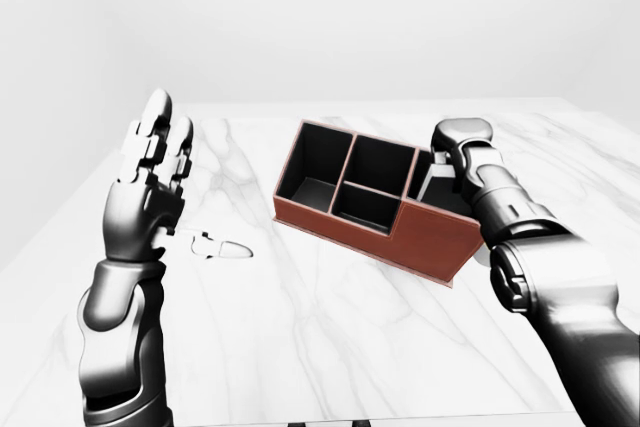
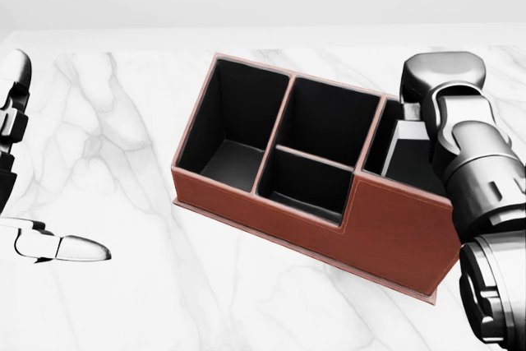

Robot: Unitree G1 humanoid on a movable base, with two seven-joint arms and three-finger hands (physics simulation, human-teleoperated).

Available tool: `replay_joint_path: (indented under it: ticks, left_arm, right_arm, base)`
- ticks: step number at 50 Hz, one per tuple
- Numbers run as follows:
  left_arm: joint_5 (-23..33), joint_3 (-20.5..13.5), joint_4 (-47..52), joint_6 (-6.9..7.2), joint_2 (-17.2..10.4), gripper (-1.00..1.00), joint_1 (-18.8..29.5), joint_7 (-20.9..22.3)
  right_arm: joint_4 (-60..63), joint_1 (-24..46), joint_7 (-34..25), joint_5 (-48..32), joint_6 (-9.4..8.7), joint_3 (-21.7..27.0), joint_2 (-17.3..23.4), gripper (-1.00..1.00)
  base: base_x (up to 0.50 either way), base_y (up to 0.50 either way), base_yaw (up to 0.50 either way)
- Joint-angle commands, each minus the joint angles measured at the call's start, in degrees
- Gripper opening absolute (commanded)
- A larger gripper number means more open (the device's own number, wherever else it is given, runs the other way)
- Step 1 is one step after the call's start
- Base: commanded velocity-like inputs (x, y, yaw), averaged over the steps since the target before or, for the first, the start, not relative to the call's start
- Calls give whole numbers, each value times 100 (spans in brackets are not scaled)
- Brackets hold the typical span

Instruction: Pick up the book and place it in the right compartment of the caddy.

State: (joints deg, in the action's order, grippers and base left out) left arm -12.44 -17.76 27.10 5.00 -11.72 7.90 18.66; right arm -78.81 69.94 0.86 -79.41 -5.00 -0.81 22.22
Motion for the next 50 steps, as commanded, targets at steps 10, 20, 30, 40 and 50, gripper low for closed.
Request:
replay_joint_path:
  ticks: [10, 20, 30, 40, 50]
  left_arm:
    - [-5, -39, -92, 0, 7, 100, -73, 32]
    - [-9, -33, -73, 0, 4, 100, -61, 28]
    - [3, -20, -35, 0, 5, 100, -62, 19]
    - [25, -11, -47, 0, 10, 100, -54, 7]
    - [26, -2, -43, 0, 10, 100, -23, -12]
  right_arm:
    - [33, -35, 117, -194, 0, -80, -33, -100]
    - [37, -41, 161, -224, 0, -84, -31, -99]
    - [49, -24, 154, -244, 0, -95, -39, 100]
    - [73, 23, 131, -175, 0, -81, 2, 100]
    - [116, 140, 90, -130, 0, -115, 21, 100]
  base:
    - [0, 0, 0]
    - [0, 0, 0]
    - [0, 0, 0]
    - [0, 0, 0]
    - [0, 0, 0]
